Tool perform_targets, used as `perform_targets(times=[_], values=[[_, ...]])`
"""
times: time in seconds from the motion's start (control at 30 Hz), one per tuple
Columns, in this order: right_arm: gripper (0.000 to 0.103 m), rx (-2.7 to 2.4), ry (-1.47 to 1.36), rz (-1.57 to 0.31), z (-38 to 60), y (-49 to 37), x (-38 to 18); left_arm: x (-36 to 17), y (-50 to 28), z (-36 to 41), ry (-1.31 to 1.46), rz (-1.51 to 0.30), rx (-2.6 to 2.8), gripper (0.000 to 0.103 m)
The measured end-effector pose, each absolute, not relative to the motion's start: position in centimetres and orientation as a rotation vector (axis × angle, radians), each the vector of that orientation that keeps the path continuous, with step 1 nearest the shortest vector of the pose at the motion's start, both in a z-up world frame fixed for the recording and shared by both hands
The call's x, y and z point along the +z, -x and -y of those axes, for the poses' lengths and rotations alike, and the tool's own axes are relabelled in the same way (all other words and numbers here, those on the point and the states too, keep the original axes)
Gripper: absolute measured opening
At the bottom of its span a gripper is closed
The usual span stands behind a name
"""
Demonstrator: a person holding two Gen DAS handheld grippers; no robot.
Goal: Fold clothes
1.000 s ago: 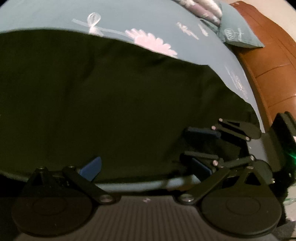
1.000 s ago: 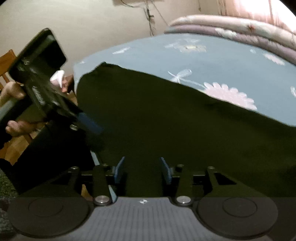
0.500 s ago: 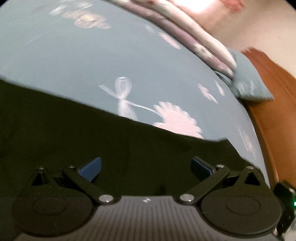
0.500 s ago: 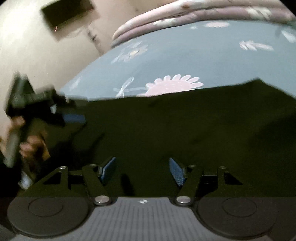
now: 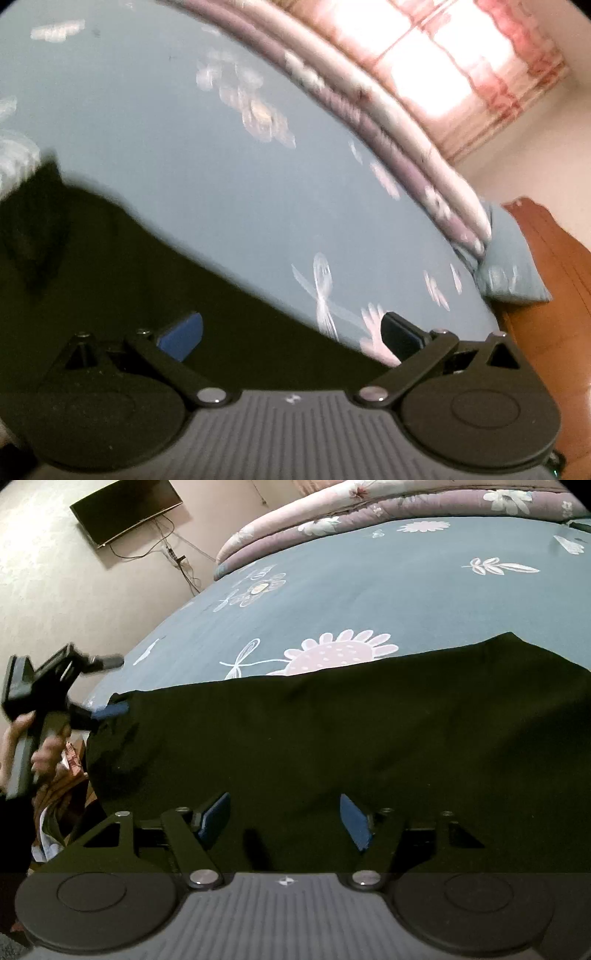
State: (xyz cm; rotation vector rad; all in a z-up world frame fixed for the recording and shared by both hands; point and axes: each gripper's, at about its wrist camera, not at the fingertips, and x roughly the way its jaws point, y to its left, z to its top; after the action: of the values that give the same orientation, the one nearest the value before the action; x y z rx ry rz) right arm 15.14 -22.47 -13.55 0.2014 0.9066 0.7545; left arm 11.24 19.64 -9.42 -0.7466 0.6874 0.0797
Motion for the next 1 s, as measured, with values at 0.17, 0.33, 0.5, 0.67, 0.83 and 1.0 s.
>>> perform_targets(times=[0.17,0.33,0.5,0.67,0.83,1.0], values=[[0.073,0.759,-0.193,-0.906,22.4,-15.0,-13.4,-12.0,-11.1,-23.1,0.770,-0.747,0.280,0.102],[0.075,0.759,-0.181,-0.905,22.2,-15.0,-13.3,-12.6,-9.1,-24.2,0.696,-0.761,0.445,0.102],[0.077,0.758,-0.165,-0.900,21.9,-14.8,-13.2,-10.2,-9.3,-23.7,0.692,-0.750,0.373,0.102],[0.077,0.758,-0.163,-0.898,21.9,-14.8,-13.2,-9.6,-12.9,-23.9,0.646,-0.775,0.278,0.102],[0.077,0.757,-0.159,-0.899,21.9,-14.7,-13.1,-11.0,-14.8,-27.5,0.643,-0.795,0.392,0.098],[0.077,0.752,-0.142,-0.902,21.7,-14.7,-12.9,-8.8,-12.1,-28.4,0.739,-0.754,0.358,0.097]])
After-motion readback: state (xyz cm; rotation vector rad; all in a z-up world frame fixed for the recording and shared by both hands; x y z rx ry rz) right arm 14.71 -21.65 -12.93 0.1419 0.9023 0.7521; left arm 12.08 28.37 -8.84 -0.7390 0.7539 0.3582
